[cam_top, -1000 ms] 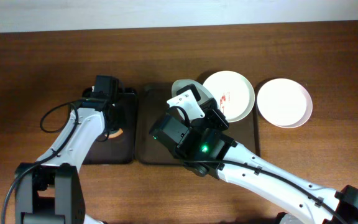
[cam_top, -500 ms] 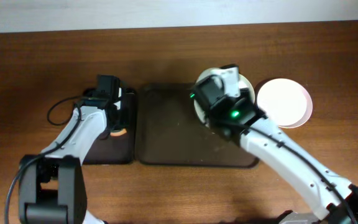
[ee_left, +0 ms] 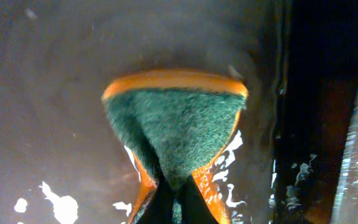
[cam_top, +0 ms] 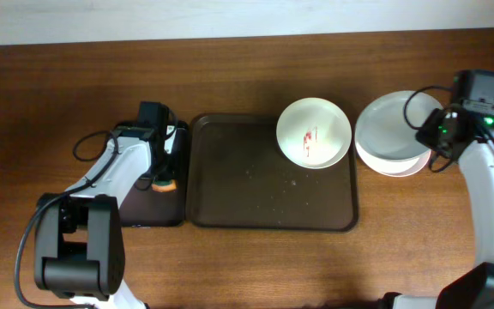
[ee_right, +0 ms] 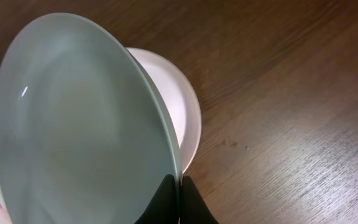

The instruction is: Clean dirty plates on tray and stack at the side

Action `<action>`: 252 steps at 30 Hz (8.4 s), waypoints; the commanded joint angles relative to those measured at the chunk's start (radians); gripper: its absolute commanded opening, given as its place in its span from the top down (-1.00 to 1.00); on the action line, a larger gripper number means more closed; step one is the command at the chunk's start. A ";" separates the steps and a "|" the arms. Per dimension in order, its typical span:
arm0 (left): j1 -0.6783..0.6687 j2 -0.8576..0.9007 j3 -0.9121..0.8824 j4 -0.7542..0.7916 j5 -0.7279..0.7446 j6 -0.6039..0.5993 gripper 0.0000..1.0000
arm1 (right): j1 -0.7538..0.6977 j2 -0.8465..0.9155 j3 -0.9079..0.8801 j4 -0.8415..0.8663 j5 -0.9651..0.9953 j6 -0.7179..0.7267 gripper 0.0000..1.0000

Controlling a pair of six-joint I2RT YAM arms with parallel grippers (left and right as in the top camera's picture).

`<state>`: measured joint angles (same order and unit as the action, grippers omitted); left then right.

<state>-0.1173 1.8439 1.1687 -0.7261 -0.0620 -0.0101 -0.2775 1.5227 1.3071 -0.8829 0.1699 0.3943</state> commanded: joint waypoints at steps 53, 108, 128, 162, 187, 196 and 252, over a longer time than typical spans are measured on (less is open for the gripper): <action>0.009 0.069 -0.036 0.006 0.022 -0.095 0.84 | 0.291 0.439 -0.075 0.524 -0.331 -0.316 0.09; 0.009 -0.314 0.017 0.006 0.021 -0.102 1.00 | 0.495 0.405 -0.121 0.210 -0.477 -0.099 0.92; 0.009 -0.573 0.017 0.077 0.021 -0.103 1.00 | 0.495 0.405 -0.121 0.217 -0.472 -0.099 0.92; 0.009 -0.877 0.017 0.225 0.013 -0.102 1.00 | 0.495 0.405 -0.121 0.219 -0.472 -0.099 0.92; 0.009 -0.172 0.010 -0.039 0.024 -0.103 1.00 | 0.508 0.405 -0.121 0.191 -0.480 -0.099 0.92; -0.051 -0.172 0.012 0.025 0.470 -0.111 1.00 | 0.642 0.405 -0.121 0.269 -0.499 -0.008 0.92; -0.395 0.106 0.009 0.023 0.036 -0.482 1.00 | 0.643 0.405 -0.121 0.270 -0.498 0.007 0.92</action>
<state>-0.5114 1.9141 1.1961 -0.6365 0.2100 -0.5087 0.3691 1.9301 1.1877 -0.6155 -0.3431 0.3931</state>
